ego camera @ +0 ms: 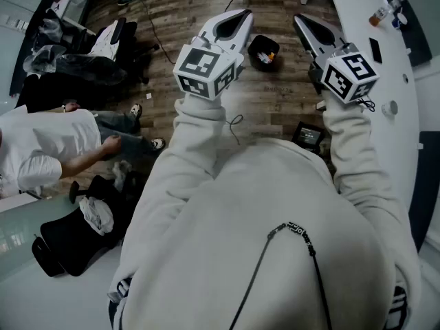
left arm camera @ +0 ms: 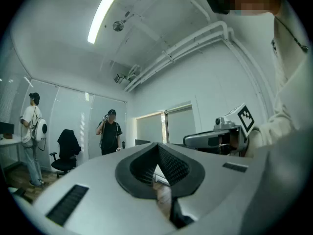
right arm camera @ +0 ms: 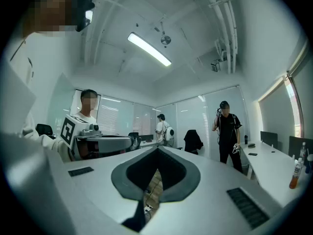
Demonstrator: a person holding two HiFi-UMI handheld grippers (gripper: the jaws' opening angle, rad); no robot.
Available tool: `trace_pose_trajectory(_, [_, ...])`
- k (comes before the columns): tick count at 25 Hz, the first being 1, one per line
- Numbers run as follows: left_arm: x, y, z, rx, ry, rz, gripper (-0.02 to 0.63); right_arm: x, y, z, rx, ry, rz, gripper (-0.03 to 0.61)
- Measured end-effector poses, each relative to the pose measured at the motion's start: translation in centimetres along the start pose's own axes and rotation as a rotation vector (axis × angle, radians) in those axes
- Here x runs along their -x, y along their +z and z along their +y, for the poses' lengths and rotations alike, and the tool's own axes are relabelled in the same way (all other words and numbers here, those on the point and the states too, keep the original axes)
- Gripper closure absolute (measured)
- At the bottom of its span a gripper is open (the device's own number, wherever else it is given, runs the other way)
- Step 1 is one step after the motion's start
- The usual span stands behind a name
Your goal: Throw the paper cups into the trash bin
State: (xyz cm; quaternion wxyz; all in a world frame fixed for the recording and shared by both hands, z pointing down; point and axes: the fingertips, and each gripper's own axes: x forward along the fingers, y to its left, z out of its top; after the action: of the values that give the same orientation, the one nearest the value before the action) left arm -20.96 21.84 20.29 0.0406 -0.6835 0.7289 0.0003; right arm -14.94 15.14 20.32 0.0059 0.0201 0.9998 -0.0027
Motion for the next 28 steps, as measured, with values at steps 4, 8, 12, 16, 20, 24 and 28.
trace_pose_trajectory(4, [0.0, 0.1, 0.2, 0.002, 0.003, -0.003, 0.614, -0.1, 0.1, 0.1, 0.003, 0.001, -0.002, 0.560])
trace_pose_trajectory(8, [-0.1, -0.1, 0.2, 0.009, 0.003, -0.005, 0.612, -0.2, -0.2, -0.1, -0.005, -0.003, 0.001, 0.560])
trace_pose_trajectory(12, [-0.1, -0.3, 0.1, 0.007, 0.002, -0.004, 0.613, -0.3, -0.8, -0.1, -0.057, 0.023, 0.000, 0.560])
trace_pose_trajectory(16, [-0.2, -1.1, 0.0, 0.025, 0.006, 0.003, 0.614, 0.0, -1.8, -0.2, -0.086, 0.022, 0.007, 0.560])
trace_pose_trajectory(20, [-1.5, -2.3, -0.2, 0.052, -0.016, 0.016, 0.613, 0.4, -2.8, -1.3, -0.094, -0.001, 0.027, 0.560])
trace_pose_trajectory(24, [-4.0, -3.8, -1.5, 0.071, -0.094, 0.032, 0.612, 2.3, -3.2, -2.5, -0.061, -0.069, 0.046, 0.560])
trace_pose_trajectory(28, [-10.4, -3.4, -6.1, 0.089, -0.227, 0.011, 0.612, 8.7, -3.0, -7.8, -0.040, -0.238, 0.053, 0.560])
